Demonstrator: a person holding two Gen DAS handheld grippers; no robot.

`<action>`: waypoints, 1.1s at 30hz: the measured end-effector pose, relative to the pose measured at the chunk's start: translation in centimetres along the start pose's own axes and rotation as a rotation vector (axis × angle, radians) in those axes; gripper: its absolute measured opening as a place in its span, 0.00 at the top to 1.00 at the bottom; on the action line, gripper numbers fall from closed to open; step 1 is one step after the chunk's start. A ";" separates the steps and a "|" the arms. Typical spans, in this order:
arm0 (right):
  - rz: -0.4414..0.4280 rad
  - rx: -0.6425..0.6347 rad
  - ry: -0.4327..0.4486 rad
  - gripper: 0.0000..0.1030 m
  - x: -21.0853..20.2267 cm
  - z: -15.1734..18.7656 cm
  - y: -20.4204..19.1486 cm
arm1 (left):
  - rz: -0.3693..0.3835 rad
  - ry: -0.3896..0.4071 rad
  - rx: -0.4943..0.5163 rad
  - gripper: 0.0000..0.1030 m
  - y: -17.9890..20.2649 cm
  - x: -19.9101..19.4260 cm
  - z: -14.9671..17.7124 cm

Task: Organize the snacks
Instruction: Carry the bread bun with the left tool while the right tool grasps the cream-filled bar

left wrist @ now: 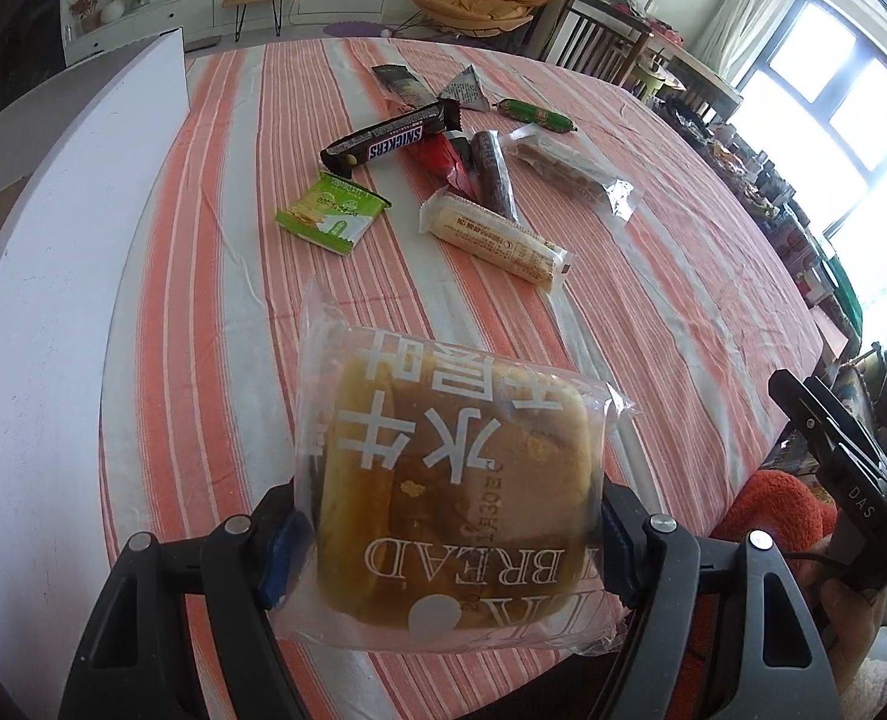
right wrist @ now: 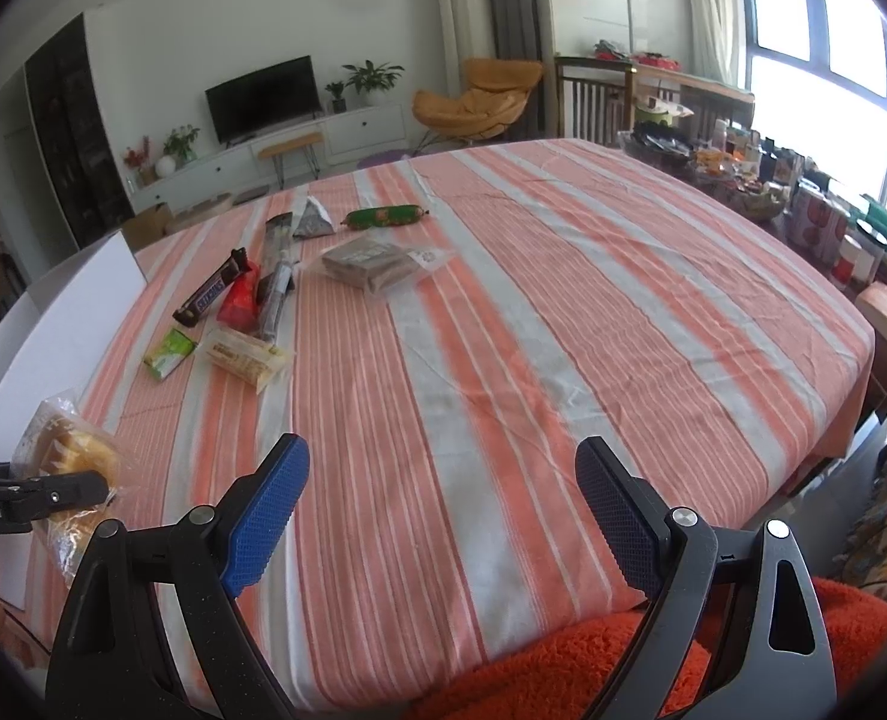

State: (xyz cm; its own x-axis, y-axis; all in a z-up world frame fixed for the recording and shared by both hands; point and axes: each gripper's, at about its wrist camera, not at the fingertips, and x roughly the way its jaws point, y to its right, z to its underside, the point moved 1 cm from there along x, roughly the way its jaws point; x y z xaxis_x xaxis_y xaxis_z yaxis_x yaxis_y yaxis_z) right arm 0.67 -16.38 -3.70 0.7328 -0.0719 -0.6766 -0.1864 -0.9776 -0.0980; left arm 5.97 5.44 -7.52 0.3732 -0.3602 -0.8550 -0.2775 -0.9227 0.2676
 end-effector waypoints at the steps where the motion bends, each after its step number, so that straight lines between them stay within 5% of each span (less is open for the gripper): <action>1: 0.000 0.000 0.000 0.10 0.0 0.0 0.0 | 0.001 0.005 0.000 0.27 0.0 -0.2 0.0; 21: -0.012 0.002 -0.008 0.10 0.2 0.4 0.3 | 0.062 0.068 -0.032 0.27 -0.1 -3.3 -1.0; 29: -0.314 0.124 -0.167 0.10 3.5 -1.4 1.1 | 0.046 0.139 -0.053 0.27 -2.0 -6.7 -1.5; 33: -0.419 -0.049 -0.322 0.10 7.7 -3.8 -4.2 | -0.012 0.162 -0.046 0.27 -2.9 -7.3 -1.4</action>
State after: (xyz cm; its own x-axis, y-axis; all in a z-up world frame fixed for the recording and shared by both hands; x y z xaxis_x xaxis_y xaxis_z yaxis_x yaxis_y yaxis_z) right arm 9.57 -13.57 -5.76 0.4987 0.3837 -0.7772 0.1157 -0.9181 -0.3791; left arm 5.27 10.52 -1.40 0.5153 -0.3631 -0.7763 -0.2328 -0.9311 0.2809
